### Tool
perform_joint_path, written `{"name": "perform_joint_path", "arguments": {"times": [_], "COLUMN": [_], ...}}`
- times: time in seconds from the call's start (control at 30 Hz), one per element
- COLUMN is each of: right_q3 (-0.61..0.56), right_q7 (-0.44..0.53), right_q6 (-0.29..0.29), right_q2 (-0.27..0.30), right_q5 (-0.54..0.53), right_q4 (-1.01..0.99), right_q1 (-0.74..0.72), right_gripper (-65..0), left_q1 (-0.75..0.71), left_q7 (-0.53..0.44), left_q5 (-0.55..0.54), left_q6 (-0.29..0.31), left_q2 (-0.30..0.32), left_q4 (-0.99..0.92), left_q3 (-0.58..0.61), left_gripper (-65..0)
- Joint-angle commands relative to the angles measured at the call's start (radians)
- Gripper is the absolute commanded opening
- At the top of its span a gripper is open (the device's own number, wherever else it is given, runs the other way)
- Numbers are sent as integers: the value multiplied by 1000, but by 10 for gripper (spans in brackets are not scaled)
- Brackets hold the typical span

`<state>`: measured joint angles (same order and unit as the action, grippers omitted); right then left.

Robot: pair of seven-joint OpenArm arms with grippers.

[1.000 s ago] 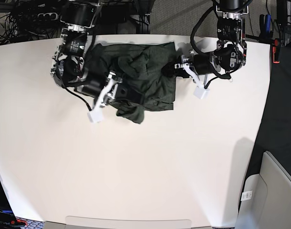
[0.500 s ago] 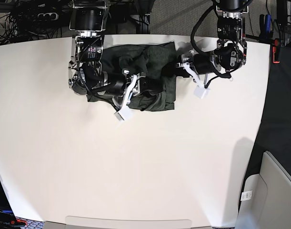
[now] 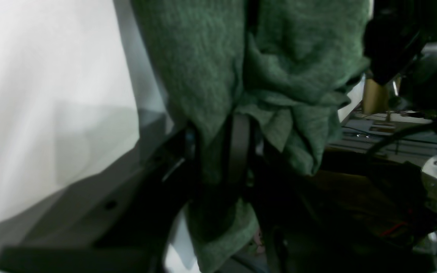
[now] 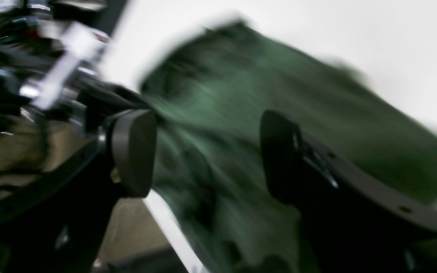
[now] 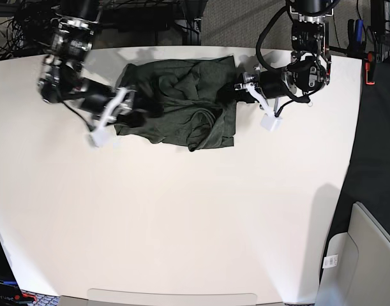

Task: Fold the T-shirt properly
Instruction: 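Release and regrasp the folded end's edge with the right gripper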

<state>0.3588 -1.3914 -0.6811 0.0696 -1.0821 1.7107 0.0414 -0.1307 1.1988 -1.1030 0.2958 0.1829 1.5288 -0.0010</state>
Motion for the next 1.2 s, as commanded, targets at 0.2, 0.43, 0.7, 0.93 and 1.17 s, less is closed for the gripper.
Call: {"name": "perform_joint_path", "arguments": {"times": [0.2, 0.43, 0.7, 0.93, 1.17], "right_q3": [81, -42, -211, -277, -364], "right_q7": [25, 27, 27, 27, 27], "right_q6": [-7, -7, -7, -7, -4], "right_q2": [92, 91, 131, 186, 198], "right_q5": [-17, 168, 247, 250, 340], "right_q4": [28, 28, 33, 28, -34], "right_q1": [-25, -107, -150, -157, -191], "right_gripper": [-212, -212, -212, -212, -213], "left_q1": [1, 3, 4, 7, 9], "left_q7": [-1, 0, 0, 0, 0], "left_q5": [-9, -10, -9, -9, -9], "left_q6": [-7, -7, -7, -7, -7], "left_q2": [5, 5, 5, 5, 5], "left_q4": [8, 8, 8, 6, 6], "left_q3": [-1, 0, 0, 0, 0], "left_gripper": [-604, -604, -604, -604, -604]}}
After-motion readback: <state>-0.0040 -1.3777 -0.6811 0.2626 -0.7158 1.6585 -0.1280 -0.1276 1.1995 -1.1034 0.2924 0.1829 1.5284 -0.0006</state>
